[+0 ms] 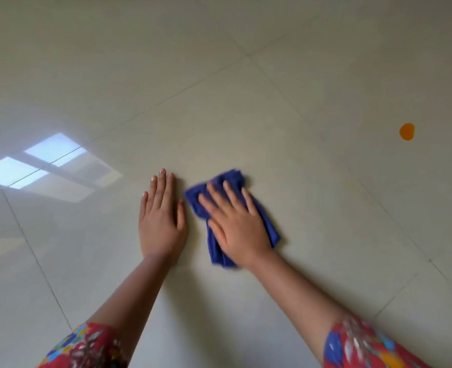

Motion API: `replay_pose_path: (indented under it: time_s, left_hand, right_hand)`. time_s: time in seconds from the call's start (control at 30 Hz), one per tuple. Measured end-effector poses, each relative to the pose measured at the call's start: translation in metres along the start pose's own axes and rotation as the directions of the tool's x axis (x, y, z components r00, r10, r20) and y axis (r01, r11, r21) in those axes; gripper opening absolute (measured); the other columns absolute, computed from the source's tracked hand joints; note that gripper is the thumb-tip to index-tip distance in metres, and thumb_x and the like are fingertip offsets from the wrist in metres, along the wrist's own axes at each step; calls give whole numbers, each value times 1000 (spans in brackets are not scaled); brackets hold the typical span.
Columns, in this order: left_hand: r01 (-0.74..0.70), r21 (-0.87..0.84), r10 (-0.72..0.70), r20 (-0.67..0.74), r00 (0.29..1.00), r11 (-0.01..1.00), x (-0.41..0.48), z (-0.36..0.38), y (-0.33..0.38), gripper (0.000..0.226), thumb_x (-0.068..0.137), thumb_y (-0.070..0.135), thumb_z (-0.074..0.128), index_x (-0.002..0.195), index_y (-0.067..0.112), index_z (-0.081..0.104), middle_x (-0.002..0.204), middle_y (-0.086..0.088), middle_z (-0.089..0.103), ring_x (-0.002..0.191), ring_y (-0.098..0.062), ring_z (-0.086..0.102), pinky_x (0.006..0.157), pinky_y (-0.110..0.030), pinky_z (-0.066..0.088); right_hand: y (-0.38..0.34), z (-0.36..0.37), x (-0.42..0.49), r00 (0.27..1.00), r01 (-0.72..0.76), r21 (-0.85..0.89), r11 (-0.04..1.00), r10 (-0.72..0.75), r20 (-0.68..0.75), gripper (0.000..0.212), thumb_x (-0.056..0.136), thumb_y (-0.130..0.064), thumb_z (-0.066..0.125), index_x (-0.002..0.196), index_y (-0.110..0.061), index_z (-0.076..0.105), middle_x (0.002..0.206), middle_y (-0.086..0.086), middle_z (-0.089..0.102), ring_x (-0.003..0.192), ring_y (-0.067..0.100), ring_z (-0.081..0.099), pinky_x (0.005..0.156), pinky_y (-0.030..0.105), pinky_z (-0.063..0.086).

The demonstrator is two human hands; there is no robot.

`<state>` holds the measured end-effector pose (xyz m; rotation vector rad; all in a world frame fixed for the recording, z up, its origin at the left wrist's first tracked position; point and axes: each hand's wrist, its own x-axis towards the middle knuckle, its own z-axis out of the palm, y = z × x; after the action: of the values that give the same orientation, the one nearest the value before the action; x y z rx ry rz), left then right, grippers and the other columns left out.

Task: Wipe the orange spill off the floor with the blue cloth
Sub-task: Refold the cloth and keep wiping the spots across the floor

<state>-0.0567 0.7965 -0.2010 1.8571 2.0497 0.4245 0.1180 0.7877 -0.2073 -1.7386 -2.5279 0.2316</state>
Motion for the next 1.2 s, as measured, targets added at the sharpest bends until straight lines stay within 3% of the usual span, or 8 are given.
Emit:
replay_pose_path:
  time_s: [0.07, 0.33, 0.5, 0.63, 0.8, 0.87, 0.97, 1.2]
  left_hand:
    - [1, -8, -1, -6, 1000, 1000, 1, 2, 0, 61, 94, 27, 32, 154, 24, 20, 161, 9, 13, 148, -6, 5, 121, -28, 5]
    - [-30, 4, 30, 14, 999, 1000, 3, 6, -1, 61, 93, 22, 32, 154, 23, 21, 161, 8, 15, 148, -4, 3, 122, -33, 9]
    - [-41, -35, 41, 2, 999, 999, 6, 6, -4, 64, 91, 20, 34, 154, 17, 22, 161, 3, 16, 149, -8, 7, 121, -33, 11]
    - [-38, -86, 39, 4, 999, 996, 8, 2, -4, 63, 93, 30, 31, 153, 13, 22, 161, -2, 18, 148, -10, 10, 120, -34, 14]
    - [-177, 46, 170, 129, 977, 983, 8, -1, -5, 64, 96, 45, 28, 155, 22, 17, 161, 7, 12, 149, -8, 4, 121, -33, 7]
    - [-197, 98, 181, 152, 972, 975, 9, 0, -3, 63, 96, 48, 27, 154, 25, 19, 161, 9, 14, 149, -9, 5, 121, -34, 6]
    - [-204, 144, 180, 164, 970, 968, 13, -1, -4, 62, 96, 49, 26, 153, 26, 25, 160, 8, 19, 149, -12, 10, 120, -36, 10]
    - [-114, 348, 84, 100, 991, 931, 0, -3, 19, 60, 98, 51, 19, 150, 24, 33, 157, 5, 30, 147, -18, 21, 118, -39, 12]
  right_hand:
    - [15, -3, -34, 999, 33, 14, 999, -33, 19, 53, 97, -36, 32, 150, -31, 30, 159, -7, 23, 147, 19, 22, 117, 45, 17]
    - [98, -24, 108, 857, -511, 13, 859, 511, -62, 53, 98, -42, 24, 149, -31, 32, 159, -6, 25, 146, 22, 23, 115, 49, 16]
    - [10, -20, 201, 984, -171, -14, 985, 171, 47, 52, 100, -39, 29, 151, -35, 24, 161, -9, 16, 149, 22, 12, 118, 48, 8]
    - [4, -16, 93, 983, 152, -32, 988, -148, 106, 54, 98, -43, 31, 151, -34, 27, 160, -7, 22, 148, 21, 17, 118, 49, 13]
    - [133, -46, -10, 955, 77, -163, 984, -26, 295, 58, 98, -58, 8, 153, -38, 1, 162, -3, 8, 149, 25, 8, 111, 61, 23]
    - [165, -54, 1, 924, 37, -172, 984, 32, 381, 61, 88, -68, -9, 142, -46, -27, 157, -8, -23, 147, 23, -15, 115, 62, 8]
    - [164, -55, 13, 881, -4, -80, 997, 42, 471, 61, 94, -63, 9, 135, -46, -33, 145, -12, -41, 143, 25, -30, 115, 59, -9]
    - [194, -41, -155, 944, 290, -120, 949, -263, 197, 59, 96, -55, 30, 151, -39, 19, 160, -9, 19, 147, 27, 17, 106, 70, 13]
